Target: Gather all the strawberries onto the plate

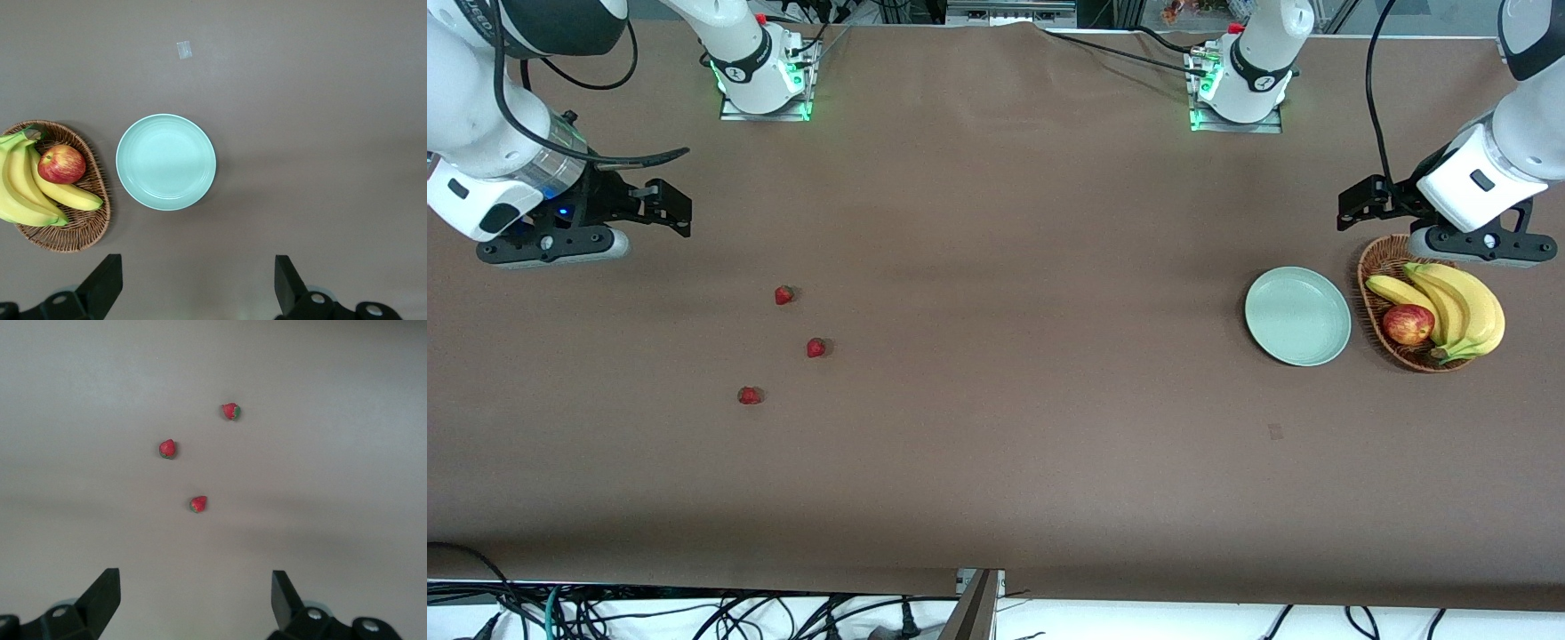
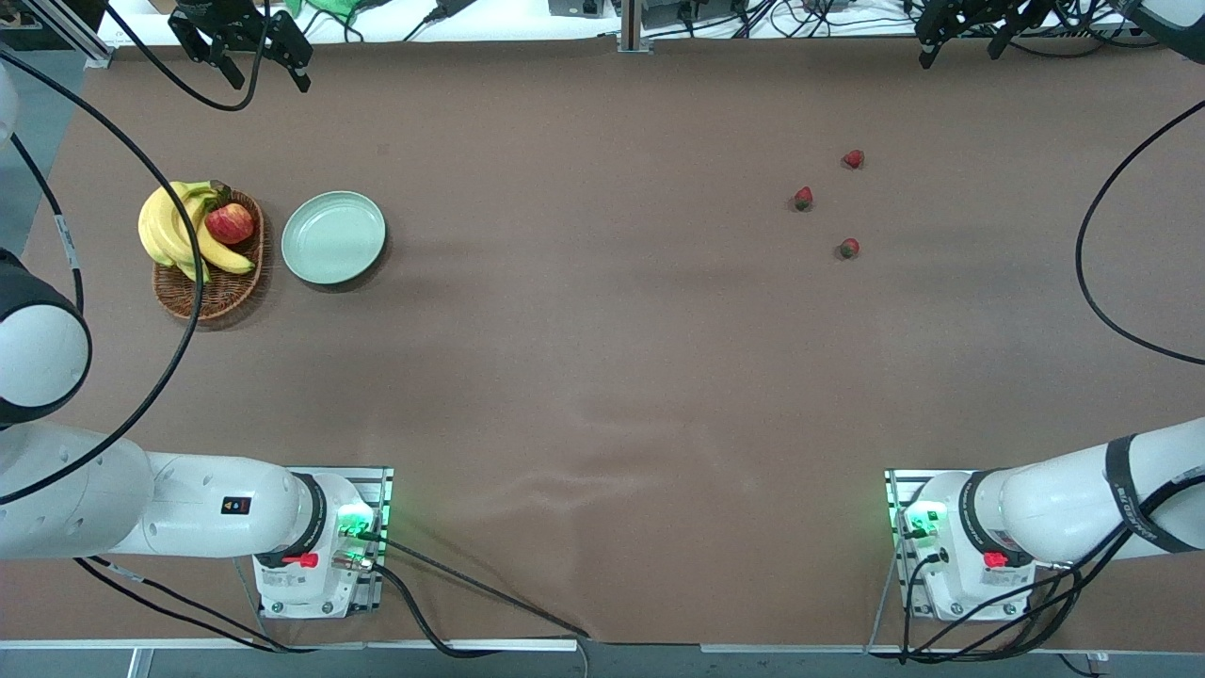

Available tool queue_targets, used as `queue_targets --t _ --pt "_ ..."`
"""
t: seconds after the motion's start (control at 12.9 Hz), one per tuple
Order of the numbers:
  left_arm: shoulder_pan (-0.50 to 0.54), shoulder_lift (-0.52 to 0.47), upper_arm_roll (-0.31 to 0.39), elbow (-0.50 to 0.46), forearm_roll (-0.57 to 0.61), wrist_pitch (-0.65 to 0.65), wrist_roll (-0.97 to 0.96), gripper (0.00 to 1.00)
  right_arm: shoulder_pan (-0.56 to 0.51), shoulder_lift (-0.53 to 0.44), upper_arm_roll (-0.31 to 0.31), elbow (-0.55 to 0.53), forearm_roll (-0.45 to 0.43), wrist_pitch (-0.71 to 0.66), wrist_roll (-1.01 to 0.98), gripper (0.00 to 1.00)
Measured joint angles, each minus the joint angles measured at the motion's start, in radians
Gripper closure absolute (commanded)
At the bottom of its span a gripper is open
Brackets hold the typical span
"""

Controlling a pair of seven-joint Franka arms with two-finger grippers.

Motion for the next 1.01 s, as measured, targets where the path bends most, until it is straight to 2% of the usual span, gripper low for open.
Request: queue_targets --t 0.31,1.01 --pt "0.000 0.000 0.000 0.000 0.000 0.000 0.000 0.00 0.000 -0.004 -0.001 -0.038 0.000 0.055 0.000 0.00" --pt "0.000 0.000 0.000 0.000 0.000 -0.001 0.000 0.00 -0.004 -0.004 -0.006 -0.036 -0.001 0.083 0.003 0.00"
